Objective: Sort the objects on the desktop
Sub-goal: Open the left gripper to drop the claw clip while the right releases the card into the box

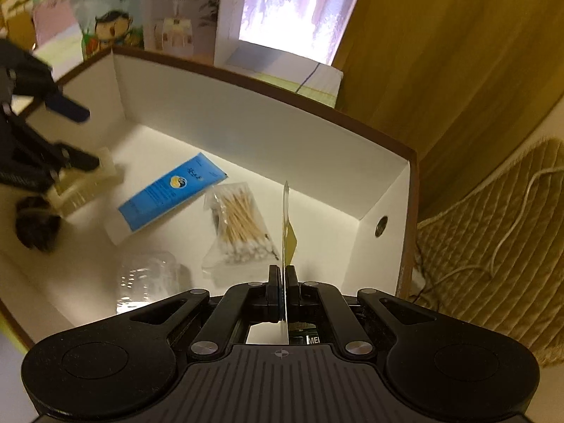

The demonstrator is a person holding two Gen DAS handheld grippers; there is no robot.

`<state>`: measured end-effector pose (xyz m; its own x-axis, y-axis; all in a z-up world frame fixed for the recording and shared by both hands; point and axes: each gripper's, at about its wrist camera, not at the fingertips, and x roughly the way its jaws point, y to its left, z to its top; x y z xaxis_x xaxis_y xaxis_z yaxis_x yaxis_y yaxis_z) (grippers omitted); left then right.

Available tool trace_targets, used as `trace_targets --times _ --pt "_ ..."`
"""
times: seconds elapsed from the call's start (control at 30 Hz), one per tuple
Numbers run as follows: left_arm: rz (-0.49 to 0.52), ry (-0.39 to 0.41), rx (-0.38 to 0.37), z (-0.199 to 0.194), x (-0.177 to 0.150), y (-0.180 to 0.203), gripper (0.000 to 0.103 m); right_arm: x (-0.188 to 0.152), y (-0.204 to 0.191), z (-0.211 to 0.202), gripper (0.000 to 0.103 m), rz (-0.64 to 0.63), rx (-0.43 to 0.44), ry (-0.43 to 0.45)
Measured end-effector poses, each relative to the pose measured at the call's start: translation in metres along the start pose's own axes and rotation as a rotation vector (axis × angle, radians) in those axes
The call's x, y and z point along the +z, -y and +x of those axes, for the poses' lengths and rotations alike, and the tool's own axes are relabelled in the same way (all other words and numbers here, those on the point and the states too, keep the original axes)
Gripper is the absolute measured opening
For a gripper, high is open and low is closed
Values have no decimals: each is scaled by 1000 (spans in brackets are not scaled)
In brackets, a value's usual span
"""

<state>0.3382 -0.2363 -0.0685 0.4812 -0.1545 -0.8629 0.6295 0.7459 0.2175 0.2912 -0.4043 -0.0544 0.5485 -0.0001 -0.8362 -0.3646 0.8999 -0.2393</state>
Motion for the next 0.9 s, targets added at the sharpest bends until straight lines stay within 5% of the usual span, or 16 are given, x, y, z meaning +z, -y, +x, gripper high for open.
trace_targets --times 0.2,0.4,0.43,0.47,0.53,0.73,0.9 --pt "-28 14 -5 -10 0 -6 49 0 -14 19 3 -120 -48 -57" --pt "-63 13 -11 -19 -3 -12 51 -2 -12 21 4 -84 55 -80" --pt "-69 13 -11 -20 -4 -13 51 -2 -11 20 17 -73 75 -82" --pt "-75 13 -12 -21 -5 -15 52 -3 -10 18 57 -61 82 -72" --pt "-87 14 -14 -24 -6 -17 52 -4 -9 10 95 -40 91 -35" --pt "-111 22 -23 -33 -11 -20 54 -6 3 -7 95 74 146 -37" --pt "-135 29 -30 -43 -16 -21 60 -15 14 -26 95 216 288 -22"
